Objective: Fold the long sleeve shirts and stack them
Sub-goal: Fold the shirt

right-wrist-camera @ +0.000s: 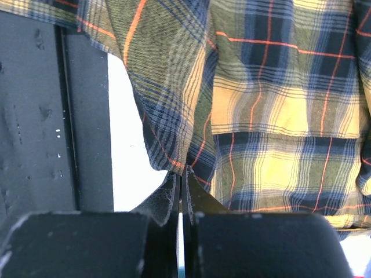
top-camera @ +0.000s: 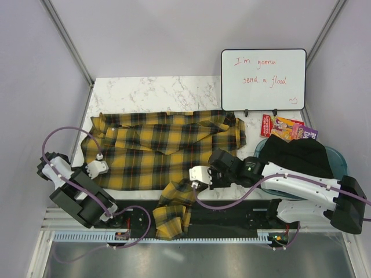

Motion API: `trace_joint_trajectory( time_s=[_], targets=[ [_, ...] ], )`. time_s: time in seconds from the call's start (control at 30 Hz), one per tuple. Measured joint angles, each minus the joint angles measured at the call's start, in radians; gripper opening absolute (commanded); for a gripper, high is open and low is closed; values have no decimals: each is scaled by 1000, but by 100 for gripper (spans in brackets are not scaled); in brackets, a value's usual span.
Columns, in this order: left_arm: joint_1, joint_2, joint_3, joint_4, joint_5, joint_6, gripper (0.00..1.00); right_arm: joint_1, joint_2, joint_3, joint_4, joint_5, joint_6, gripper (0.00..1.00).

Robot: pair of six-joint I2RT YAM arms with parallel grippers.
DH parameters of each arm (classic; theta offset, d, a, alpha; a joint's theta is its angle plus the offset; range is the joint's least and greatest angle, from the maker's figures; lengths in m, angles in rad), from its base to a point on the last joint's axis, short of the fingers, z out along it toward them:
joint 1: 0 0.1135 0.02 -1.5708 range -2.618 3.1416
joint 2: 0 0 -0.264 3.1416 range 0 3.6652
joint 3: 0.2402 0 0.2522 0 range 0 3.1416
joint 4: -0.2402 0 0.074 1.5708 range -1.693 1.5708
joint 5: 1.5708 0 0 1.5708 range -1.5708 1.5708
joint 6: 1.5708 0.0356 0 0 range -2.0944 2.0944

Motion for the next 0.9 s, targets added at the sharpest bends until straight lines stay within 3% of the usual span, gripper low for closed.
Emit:
trace_joint_trajectory(
  time_s=[0.2,0.47,0.77,0.9],
  targets=[
    [0,-6,27,-82,45,0,2,-43,-25,0,-1,-2,-7,0],
    [0,118,335,-188,219,-44,2,-126,-50,36,-2,-5,-36,0],
    [-45,144,414,-192,335,-189,2,-267,32,170,2,-35,-109,0],
    [-83,181,475,-210,341,-219,34,-310,71,206,6,-55,-135,0]
  ],
)
